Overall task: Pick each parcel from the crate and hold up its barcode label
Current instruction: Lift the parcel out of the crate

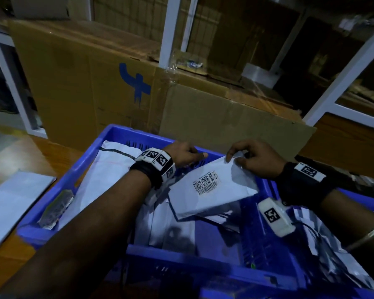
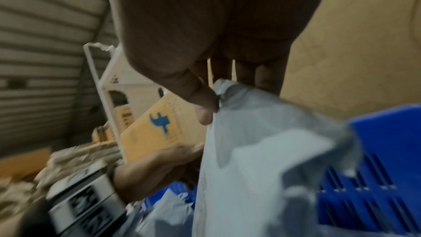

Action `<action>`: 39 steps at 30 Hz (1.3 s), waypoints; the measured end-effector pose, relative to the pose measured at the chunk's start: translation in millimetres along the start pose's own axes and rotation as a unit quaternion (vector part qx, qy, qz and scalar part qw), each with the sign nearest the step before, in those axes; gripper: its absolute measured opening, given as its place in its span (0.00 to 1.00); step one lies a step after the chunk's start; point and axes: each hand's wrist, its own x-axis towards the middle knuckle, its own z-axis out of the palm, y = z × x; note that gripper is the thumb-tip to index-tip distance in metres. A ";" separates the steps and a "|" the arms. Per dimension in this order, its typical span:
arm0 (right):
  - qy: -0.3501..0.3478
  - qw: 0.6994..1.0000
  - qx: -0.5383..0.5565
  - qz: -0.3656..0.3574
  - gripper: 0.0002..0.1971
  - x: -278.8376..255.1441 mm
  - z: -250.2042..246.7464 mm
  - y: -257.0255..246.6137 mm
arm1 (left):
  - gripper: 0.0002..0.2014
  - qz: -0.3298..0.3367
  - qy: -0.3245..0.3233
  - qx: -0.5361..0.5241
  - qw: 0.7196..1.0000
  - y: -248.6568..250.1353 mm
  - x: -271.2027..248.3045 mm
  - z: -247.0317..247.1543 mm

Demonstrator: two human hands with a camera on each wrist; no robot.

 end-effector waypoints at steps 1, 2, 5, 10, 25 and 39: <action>0.011 1.000 0.015 0.013 0.17 1.0 0.0 5.3 | 0.26 -0.002 -0.003 -0.013 1.000 0.7 0.3 0.1; 0.022 0.999 0.032 0.025 0.17 2.0 0.6 11.3 | 0.24 -0.005 -0.007 -0.023 1.000 1.1 0.9 0.5; 0.058 0.994 0.088 0.038 0.20 5.7 6.5 28.7 | 0.19 -0.010 -0.023 -0.018 1.000 0.8 1.8 2.0; 0.112 0.966 0.219 0.080 0.22 10.3 20.4 44.2 | 0.16 -0.013 -0.038 0.035 0.999 -5.4 4.4 1.7; 0.125 0.980 0.150 0.040 0.20 33.5 70.1 66.3 | 0.09 0.003 0.003 0.074 0.997 -12.6 8.9 2.0; 0.095 0.968 0.224 0.069 0.05 38.1 79.4 88.3 | 0.08 0.022 0.054 0.035 0.998 -19.8 7.0 -11.3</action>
